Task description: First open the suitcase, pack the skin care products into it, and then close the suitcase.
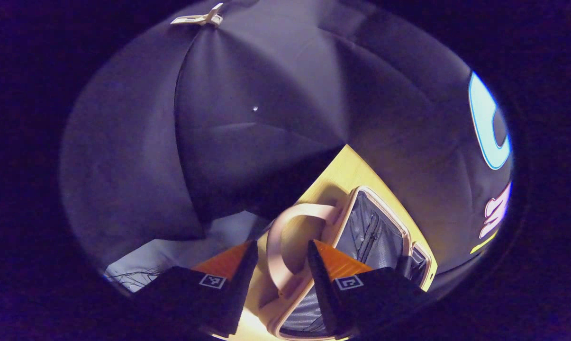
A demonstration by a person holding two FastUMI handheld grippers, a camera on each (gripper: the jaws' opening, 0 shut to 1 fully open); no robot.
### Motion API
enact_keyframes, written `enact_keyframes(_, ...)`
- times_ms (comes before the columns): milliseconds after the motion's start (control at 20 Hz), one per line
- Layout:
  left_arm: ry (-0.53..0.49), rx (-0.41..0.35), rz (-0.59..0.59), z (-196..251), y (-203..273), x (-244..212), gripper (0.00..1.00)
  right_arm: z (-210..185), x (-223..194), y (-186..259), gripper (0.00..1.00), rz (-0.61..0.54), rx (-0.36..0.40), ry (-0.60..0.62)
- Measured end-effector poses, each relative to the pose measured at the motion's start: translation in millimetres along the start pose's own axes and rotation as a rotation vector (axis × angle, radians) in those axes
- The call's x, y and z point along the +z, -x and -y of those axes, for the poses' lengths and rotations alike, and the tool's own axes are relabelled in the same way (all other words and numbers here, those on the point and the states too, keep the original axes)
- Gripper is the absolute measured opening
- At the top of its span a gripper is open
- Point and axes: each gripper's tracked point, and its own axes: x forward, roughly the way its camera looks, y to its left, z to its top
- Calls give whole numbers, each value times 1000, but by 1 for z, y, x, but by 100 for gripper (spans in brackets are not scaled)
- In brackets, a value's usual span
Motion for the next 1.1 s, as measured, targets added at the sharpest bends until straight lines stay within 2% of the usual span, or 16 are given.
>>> enact_keyframes(50,10,16,-4,-3,-2,1,64,9,-1,6,98,0,-18,17)
enact_keyframes(150,51,56,-30,-17,-13,-9,25,17,-3,11,98,-5,-29,22)
enact_keyframes(200,93,52,-42,-15,-6,-11,14,19,-6,13,98,-11,-31,19)
enact_keyframes(250,127,30,-35,-13,-8,-9,22,21,-10,13,98,-19,-27,18)
enact_keyframes(350,151,-15,13,-9,0,0,20,24,-23,17,98,-61,-16,5)
enact_keyframes(450,106,-25,68,-1,24,15,18,26,-28,19,98,-55,-7,-35)
enact_keyframes(500,66,-17,101,4,37,25,22,27,-36,21,98,-68,-2,-41)
enact_keyframes(550,33,-1,132,6,53,31,13,28,-43,23,98,-82,0,-39)
enact_keyframes(650,16,-169,186,56,79,43,6,35,-39,16,98,-54,7,-47)
enact_keyframes(800,-156,22,184,36,81,54,6,25,-42,18,98,-63,62,-33)
enact_keyframes(850,-117,28,134,31,77,41,6,23,-41,21,97,-68,72,-28)
enact_keyframes(900,-42,26,80,29,73,25,0,19,-38,22,97,-59,80,-26)
enact_keyframes(950,20,42,60,15,53,20,24,17,-39,23,97,-56,82,-15)
enact_keyframes(1000,56,50,51,0,37,13,24,17,-41,25,97,-58,77,6)
enact_keyframes(1050,75,50,38,-6,24,7,36,17,-41,27,97,-59,71,28)
enact_keyframes(1100,70,45,21,-8,14,3,27,19,-44,28,97,-64,60,43)
